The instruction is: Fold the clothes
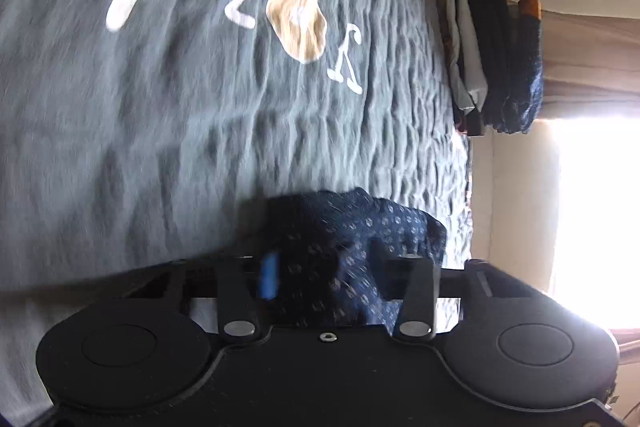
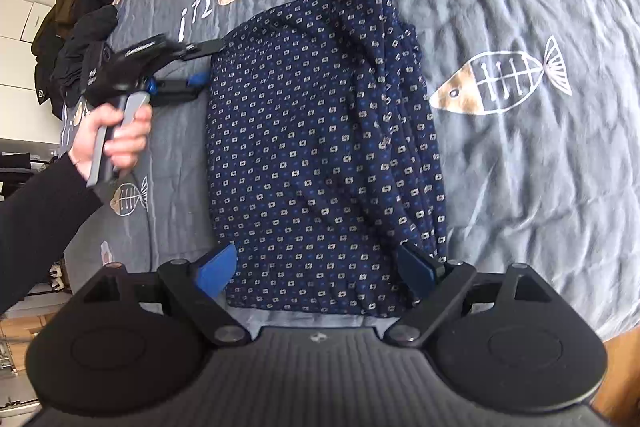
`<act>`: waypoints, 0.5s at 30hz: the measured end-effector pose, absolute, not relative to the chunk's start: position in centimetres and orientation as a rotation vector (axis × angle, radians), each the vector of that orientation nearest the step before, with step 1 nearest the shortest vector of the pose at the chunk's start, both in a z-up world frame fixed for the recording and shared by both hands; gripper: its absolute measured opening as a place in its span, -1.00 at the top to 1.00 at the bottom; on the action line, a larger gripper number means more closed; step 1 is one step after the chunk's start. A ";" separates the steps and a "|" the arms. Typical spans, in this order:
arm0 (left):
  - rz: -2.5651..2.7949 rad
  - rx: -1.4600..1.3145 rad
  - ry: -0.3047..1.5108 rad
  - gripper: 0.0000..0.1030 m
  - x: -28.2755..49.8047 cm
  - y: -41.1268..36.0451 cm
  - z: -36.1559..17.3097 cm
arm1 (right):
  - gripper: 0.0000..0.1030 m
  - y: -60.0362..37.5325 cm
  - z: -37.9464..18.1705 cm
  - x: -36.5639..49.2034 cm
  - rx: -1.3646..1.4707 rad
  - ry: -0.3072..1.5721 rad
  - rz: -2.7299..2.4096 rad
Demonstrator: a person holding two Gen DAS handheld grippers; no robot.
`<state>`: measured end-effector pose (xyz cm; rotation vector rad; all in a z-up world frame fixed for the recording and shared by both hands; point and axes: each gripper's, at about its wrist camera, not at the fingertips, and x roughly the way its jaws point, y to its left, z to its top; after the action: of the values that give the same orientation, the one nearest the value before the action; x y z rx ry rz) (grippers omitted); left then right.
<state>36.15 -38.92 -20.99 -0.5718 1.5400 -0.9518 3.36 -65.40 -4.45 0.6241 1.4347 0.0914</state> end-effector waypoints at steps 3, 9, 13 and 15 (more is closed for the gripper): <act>-0.987 -0.501 1.520 0.84 36.6 -39.7 -20.4 | -0.70 -65.3 -4.4 3.2 0.626 1.434 0.094; -1.072 -0.357 1.465 0.90 37.9 -41.7 -18.6 | -0.70 -65.3 -4.5 3.0 0.640 1.427 0.094; -1.076 -0.272 1.501 0.87 38.0 -42.5 -19.0 | -0.70 -65.3 -4.6 2.8 0.645 1.430 0.095; -1.077 -0.290 1.513 0.74 38.2 -41.9 -18.9 | -0.70 -65.2 -4.6 2.8 0.649 1.430 0.094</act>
<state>38.22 -41.85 -18.86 -0.2903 1.5125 -1.0766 2.75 -65.24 -4.57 0.6492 1.4302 0.0944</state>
